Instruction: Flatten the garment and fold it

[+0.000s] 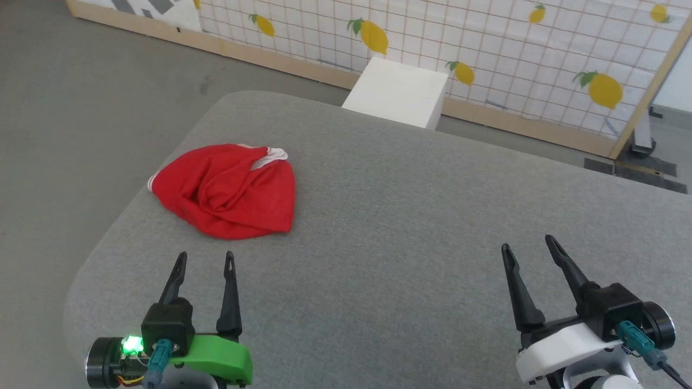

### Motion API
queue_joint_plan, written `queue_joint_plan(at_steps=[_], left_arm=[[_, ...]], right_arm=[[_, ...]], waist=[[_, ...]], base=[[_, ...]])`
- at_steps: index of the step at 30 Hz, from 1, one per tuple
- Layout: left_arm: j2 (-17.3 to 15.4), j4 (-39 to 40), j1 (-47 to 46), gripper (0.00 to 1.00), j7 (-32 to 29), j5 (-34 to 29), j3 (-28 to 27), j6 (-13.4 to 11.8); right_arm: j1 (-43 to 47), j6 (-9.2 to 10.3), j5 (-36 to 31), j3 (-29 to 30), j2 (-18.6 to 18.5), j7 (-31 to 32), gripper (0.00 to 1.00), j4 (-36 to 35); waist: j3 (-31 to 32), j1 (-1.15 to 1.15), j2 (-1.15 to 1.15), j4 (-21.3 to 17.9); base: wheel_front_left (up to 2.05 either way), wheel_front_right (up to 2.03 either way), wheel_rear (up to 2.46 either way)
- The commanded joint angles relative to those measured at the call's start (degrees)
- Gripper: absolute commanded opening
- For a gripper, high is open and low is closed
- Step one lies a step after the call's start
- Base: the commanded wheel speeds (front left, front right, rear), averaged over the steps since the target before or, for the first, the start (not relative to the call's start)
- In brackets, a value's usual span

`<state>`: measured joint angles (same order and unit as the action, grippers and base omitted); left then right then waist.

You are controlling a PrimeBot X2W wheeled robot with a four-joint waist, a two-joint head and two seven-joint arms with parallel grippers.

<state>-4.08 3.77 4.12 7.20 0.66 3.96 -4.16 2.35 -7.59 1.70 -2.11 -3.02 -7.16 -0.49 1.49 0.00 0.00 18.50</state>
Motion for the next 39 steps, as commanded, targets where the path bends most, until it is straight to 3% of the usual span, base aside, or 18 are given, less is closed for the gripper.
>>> queue_joint_plan(at_steps=[1, 39], left_arm=[[-0.53, 0.36, 0.80, 1.00, 0.55, 0.04, 0.10, -0.48], [-1.32, 2.41, 2.94, 1.00, 5.27, 0.60, 2.36, -3.41]], right_arm=[[0.48, 0.05, 0.65, -0.24, 0.07, -0.64, 1.00, -0.28], [1.21, 0.08, 1.82, -2.82, 0.11, -5.33, 1.00, 0.27]], waist=[[0.16, 0.00, 0.00, 1.10], [0.35, 0.00, 0.00, 11.26]], base=[[0.00, 0.00, 0.00], [0.00, 0.00, 0.00]])
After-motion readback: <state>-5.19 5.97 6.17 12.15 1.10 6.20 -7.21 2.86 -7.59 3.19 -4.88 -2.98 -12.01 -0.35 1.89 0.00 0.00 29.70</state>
